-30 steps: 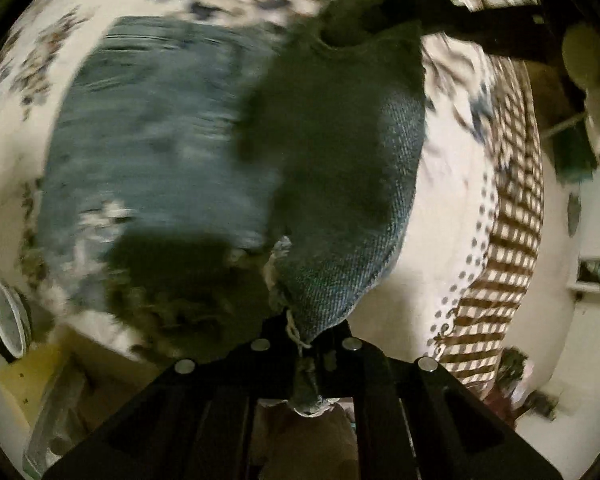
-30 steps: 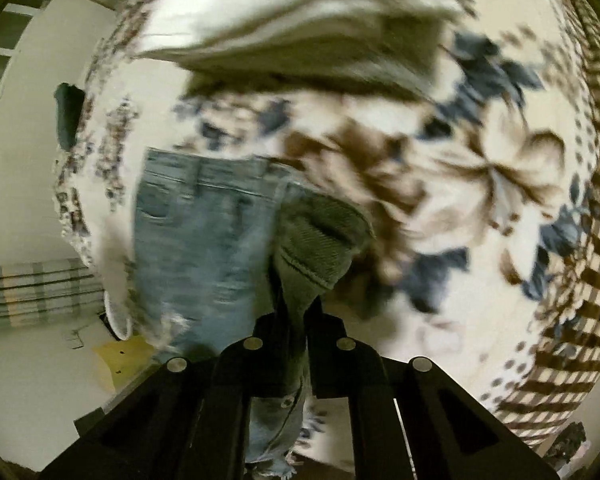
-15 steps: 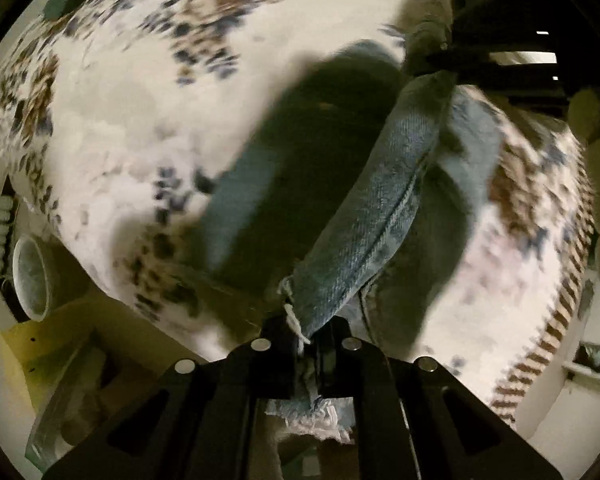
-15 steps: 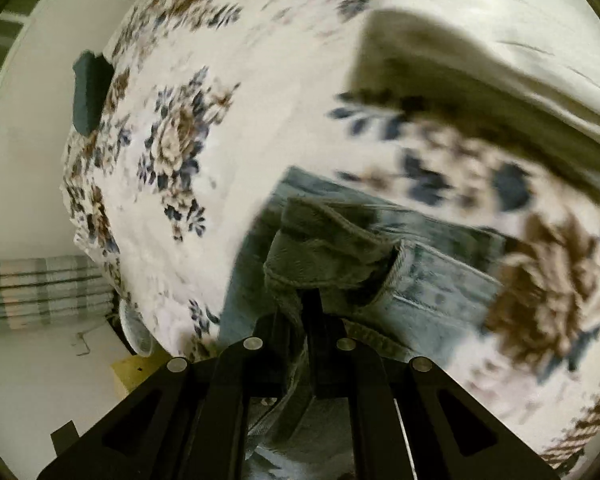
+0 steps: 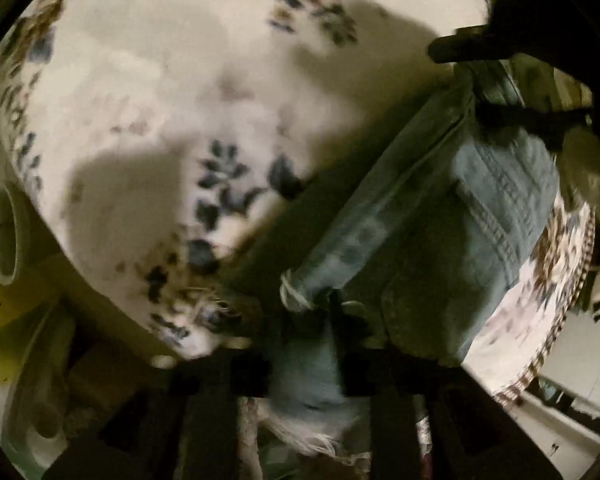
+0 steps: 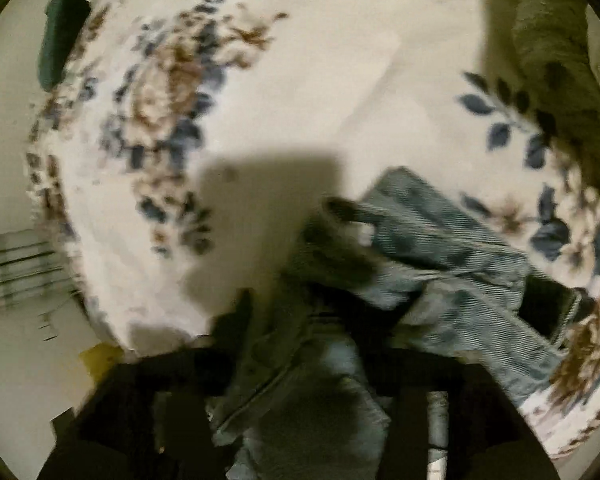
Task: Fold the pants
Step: 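Lift the shorts with both grippers and fold the leg hems toward the waistband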
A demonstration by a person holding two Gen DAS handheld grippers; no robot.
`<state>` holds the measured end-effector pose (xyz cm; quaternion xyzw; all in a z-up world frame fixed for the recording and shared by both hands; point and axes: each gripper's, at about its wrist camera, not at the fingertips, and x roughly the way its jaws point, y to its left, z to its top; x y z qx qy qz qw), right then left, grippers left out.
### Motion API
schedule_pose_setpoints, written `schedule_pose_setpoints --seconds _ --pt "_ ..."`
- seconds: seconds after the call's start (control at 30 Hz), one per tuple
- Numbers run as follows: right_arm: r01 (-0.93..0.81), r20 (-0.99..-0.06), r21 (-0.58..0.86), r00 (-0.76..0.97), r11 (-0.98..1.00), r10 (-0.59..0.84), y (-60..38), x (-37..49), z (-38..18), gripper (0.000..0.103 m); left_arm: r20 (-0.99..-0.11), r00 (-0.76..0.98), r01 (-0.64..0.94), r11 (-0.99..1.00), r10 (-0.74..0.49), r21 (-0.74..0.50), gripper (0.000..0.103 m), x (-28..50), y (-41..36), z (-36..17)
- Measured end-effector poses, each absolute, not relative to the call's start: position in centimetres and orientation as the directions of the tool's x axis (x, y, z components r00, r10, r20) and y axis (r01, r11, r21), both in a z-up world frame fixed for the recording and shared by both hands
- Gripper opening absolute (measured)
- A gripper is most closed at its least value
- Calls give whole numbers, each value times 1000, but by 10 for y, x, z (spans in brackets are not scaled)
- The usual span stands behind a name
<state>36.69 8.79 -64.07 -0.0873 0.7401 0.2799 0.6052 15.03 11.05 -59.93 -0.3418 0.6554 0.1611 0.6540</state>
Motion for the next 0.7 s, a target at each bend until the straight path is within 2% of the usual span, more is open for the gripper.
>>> schedule_pose_setpoints --seconds 0.03,0.07,0.1,0.23,0.4,0.53,0.7 --pt "-472 -942 318 -252 822 220 87 365 -636 75 -969 95 -662 713 -226 -231 50 146 114 -595" --pt "-481 -944 316 -243 818 222 85 363 -630 76 -971 102 -670 707 -214 -226 65 141 117 -591" --pt "-498 -952 295 -221 815 210 82 361 -622 81 -972 115 -681 696 -207 -229 72 135 120 -586" --pt "-521 -961 274 -177 808 212 49 355 -596 86 -973 135 -735 640 -186 -224 73 121 116 -578" --pt "-423 -954 298 -168 855 249 -34 369 -584 86 -950 162 -847 456 -265 -272 73 98 82 -595" --pt "-327 -919 378 -244 866 309 -96 383 -607 86 -912 229 -892 301 -341 -337 73 92 49 -615" --pt "-284 -851 501 -336 818 404 -112 394 -655 86 -883 322 -917 119 -341 -381 73 75 20 -632"
